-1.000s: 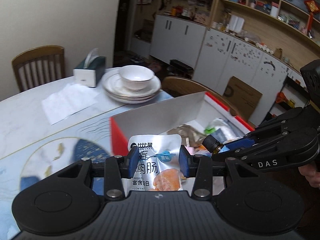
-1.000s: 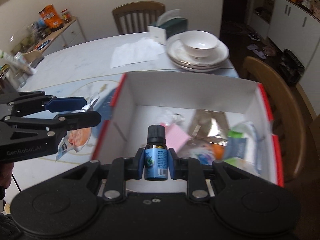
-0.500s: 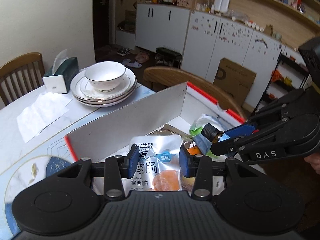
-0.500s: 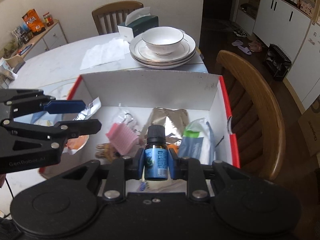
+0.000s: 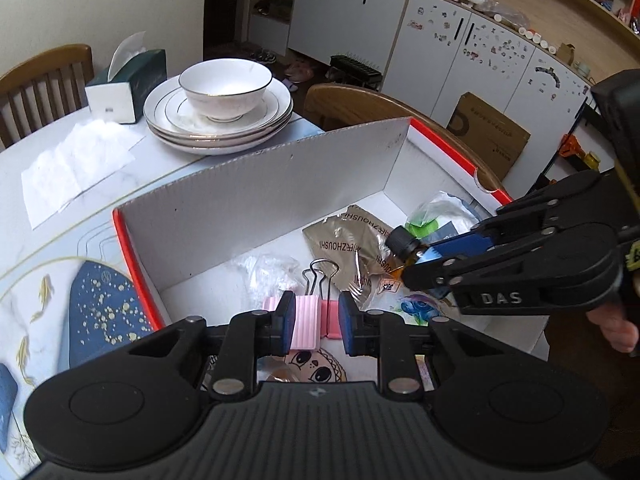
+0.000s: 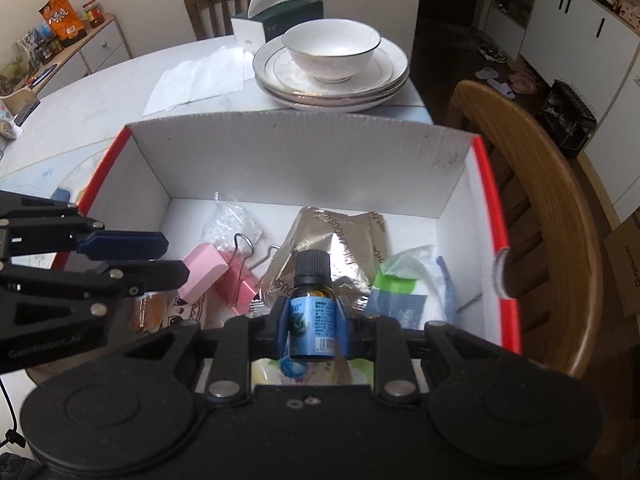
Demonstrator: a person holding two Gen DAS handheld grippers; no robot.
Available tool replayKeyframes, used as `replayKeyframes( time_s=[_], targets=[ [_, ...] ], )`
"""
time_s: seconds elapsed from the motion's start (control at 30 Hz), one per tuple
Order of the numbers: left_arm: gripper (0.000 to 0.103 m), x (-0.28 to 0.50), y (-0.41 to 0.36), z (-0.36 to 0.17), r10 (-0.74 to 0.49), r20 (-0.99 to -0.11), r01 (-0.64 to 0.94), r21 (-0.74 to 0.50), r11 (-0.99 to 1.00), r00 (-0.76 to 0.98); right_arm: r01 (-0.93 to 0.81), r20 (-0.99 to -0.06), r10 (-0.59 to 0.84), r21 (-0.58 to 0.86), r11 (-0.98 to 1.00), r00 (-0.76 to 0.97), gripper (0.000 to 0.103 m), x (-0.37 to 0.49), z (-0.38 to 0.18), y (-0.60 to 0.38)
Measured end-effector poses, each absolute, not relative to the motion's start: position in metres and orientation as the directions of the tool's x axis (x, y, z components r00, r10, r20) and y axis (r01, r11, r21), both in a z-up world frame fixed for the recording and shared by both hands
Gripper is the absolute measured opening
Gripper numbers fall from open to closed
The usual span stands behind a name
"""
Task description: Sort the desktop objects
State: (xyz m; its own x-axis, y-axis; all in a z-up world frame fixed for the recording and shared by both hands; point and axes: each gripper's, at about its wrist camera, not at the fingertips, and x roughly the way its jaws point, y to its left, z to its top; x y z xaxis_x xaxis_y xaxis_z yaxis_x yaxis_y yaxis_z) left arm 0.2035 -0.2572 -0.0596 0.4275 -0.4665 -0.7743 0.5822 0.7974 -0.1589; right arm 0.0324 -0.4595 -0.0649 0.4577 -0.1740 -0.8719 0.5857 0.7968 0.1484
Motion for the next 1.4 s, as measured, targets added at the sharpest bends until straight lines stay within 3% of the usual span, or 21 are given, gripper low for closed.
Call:
replayKeyframes(
  time_s=[0.13,0.6,0.77,0.83,0.97,1.2,1.3,1.4],
  targets=[
    [0.022,0.203,-0.257,-0.060,-0.475,-0.772,0.580,-0.173,0.796,0.421,0.564,-0.869,-0.157,0.158,0.811,0.470,0.023,0.038,-0.068,-0.459],
    [0.023,0.195,-0.251,-0.052,-0.451,-0.761,0.539,-0.160,0.827,0.465,0.518,-0.841,-0.139,0.184,0.836,0.523,0.045,0.013,-0.048,-0.450],
    [0.035,0.186,-0.248,-0.044,-0.446,-0.749,0.529,-0.151,0.835,0.490,0.514,-0.825,-0.145,0.194,0.835,0.546,0.053,-0.003,-0.039,-0.444],
    [0.059,0.182,-0.246,-0.041,-0.445,-0.741,0.524,-0.149,0.839,0.502,0.515,-0.819,-0.149,0.197,0.834,0.554,0.054,-0.008,-0.036,-0.441],
    [0.062,0.171,-0.244,-0.036,-0.448,-0.728,0.527,-0.140,0.838,0.519,0.515,-0.805,-0.160,0.200,0.833,0.571,0.064,-0.018,-0.031,-0.435],
    [0.068,0.155,-0.239,-0.029,-0.433,-0.716,0.513,-0.122,0.850,0.547,0.511,-0.779,-0.173,0.210,0.834,0.602,0.070,-0.031,-0.024,-0.425],
    [0.069,0.146,-0.235,-0.024,-0.426,-0.702,0.510,-0.104,0.854,0.571,0.511,-0.763,-0.183,0.216,0.832,0.620,0.078,-0.037,-0.020,-0.422],
    [0.084,0.138,-0.230,-0.020,-0.419,-0.691,0.500,-0.096,0.861,0.589,0.513,-0.747,-0.196,0.217,0.831,0.635,0.083,-0.043,-0.017,-0.418]
  ],
)
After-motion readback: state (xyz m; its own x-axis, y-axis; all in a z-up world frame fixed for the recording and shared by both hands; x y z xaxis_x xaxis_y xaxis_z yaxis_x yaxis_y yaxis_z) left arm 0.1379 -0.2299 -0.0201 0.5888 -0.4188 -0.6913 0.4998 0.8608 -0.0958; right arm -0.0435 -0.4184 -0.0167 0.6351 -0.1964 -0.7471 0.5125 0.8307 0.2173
